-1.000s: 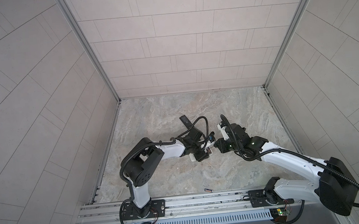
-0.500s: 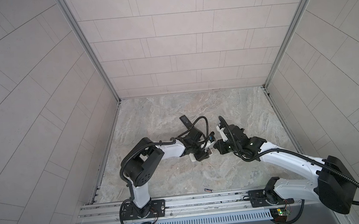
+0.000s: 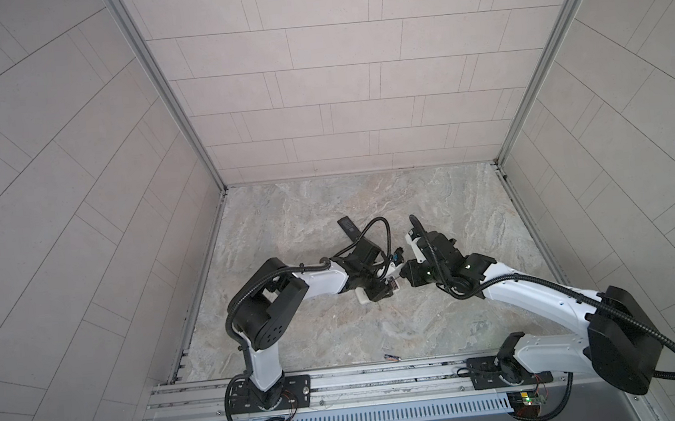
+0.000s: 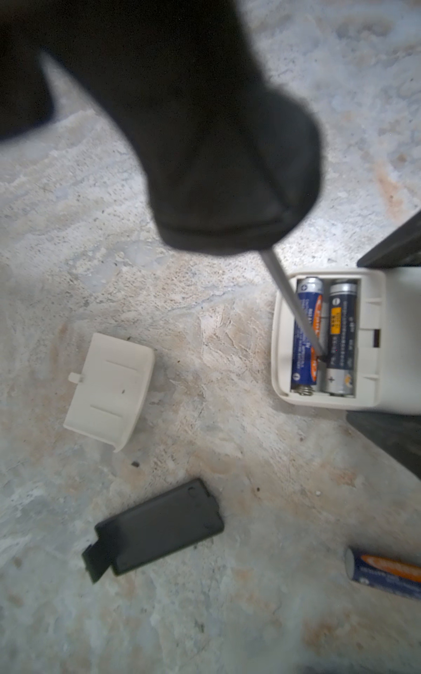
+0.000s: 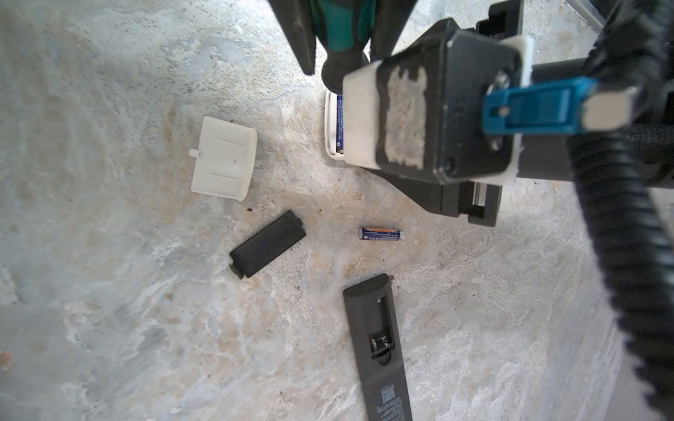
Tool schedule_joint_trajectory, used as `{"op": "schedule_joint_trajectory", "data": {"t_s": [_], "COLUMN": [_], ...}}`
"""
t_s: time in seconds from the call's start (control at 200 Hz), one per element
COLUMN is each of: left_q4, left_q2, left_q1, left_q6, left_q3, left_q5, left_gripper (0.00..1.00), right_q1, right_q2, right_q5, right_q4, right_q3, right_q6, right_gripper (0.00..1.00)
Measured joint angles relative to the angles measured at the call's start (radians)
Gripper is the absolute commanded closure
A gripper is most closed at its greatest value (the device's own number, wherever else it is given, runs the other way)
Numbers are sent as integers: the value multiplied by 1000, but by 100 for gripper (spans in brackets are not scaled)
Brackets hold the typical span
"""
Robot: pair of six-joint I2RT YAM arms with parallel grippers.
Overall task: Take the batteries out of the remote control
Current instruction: 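Pry the lower battery out with the screwdriver while the left holds the remote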
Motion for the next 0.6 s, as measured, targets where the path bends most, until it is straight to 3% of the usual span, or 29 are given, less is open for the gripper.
{"op": "schedule_joint_trajectory", "data": {"t_s": [0.6], "left_q4": [2], "left_q2": [2], "left_q1": [1], "left_q6": [-15], "left_q3": [2], "left_q5": [-5], "left_gripper": [46], "right_q1": [-100], "right_q2": [28], "right_q5": [-129], "right_q4": [-6], "right_q3": [8], "right_q6": [103], "right_gripper": [98]}}
